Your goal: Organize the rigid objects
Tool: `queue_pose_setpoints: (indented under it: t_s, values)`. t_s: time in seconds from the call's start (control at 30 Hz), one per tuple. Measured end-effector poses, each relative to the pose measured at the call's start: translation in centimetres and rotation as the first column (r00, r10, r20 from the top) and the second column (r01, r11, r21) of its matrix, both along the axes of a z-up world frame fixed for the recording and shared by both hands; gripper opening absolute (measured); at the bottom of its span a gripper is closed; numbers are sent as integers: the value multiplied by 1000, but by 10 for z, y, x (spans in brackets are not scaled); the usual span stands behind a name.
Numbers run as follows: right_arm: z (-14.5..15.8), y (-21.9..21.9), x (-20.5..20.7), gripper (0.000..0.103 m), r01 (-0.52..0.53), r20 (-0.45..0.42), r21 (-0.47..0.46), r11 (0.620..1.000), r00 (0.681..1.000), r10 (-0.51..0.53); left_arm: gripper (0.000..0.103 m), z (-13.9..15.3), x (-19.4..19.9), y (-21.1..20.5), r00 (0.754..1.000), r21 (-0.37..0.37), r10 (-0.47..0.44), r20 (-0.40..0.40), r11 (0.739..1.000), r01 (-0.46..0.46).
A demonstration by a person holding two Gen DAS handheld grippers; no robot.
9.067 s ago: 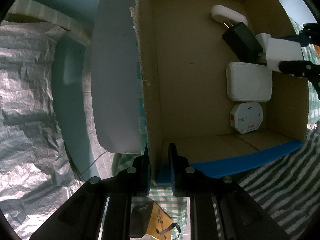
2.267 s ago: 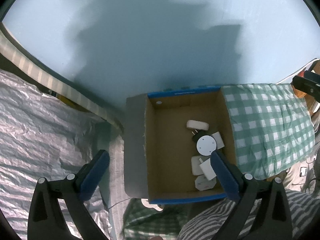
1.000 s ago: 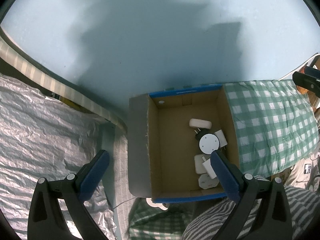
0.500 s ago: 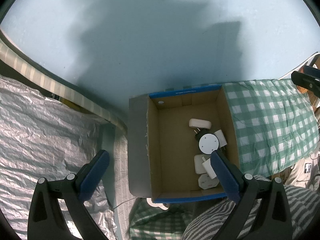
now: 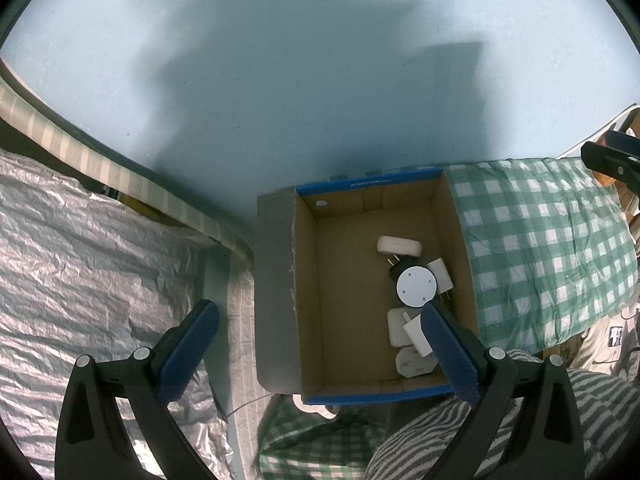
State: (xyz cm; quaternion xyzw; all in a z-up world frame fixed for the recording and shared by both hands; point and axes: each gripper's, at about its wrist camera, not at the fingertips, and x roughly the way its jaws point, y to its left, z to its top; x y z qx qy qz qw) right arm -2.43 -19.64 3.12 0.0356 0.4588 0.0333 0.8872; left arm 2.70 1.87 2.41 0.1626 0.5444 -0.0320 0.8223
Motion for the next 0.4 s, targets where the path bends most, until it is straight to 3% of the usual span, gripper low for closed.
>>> queue_pose_setpoints:
  t_s: [0.4]
  values:
    - [-3, -2, -2, 75, -14, -1, 1, 1000, 1000, 14, 102, 2, -8, -4, 1000, 6, -5, 5, 1000, 5]
